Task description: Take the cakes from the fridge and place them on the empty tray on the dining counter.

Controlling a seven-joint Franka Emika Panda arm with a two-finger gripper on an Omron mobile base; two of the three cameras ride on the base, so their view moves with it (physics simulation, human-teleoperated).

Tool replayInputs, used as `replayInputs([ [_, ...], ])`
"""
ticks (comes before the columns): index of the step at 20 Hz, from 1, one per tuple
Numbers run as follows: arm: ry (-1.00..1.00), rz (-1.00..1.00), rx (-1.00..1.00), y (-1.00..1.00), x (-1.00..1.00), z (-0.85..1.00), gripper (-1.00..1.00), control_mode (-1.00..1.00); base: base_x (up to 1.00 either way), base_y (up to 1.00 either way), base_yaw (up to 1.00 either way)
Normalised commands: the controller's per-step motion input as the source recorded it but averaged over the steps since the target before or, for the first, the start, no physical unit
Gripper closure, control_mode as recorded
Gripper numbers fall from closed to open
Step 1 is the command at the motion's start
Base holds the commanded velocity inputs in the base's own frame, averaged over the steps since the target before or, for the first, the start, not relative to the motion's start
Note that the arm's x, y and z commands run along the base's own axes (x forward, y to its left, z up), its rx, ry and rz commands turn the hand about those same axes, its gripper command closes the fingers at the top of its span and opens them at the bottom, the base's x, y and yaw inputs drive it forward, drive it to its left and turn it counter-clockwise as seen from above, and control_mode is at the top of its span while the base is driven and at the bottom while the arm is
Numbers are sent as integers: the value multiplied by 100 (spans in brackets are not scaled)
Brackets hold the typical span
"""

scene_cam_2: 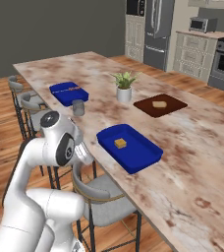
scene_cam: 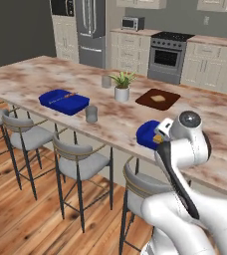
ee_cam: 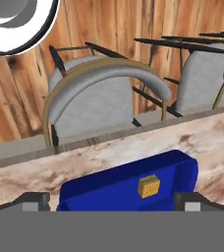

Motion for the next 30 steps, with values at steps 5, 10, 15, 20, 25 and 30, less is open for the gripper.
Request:
replayInputs([
  [5, 12, 56, -12, 1, -9, 15, -100, -100, 0, 0, 0],
  [10, 2, 49, -14, 15, -41, 9, -100, -100, 0, 0, 0],
  [15, 0, 26, -14, 30, -58, 28, -100, -100, 0, 0, 0],
  [20, 0, 2, -17, 46, -27, 11, -100, -100, 0, 0, 0],
  [25, 0, 0, -6, 17, -25, 2, -100, -100, 0, 0, 0],
  [30, 0, 2, 0, 3, -37, 1, -100, -100, 0, 0, 0],
])
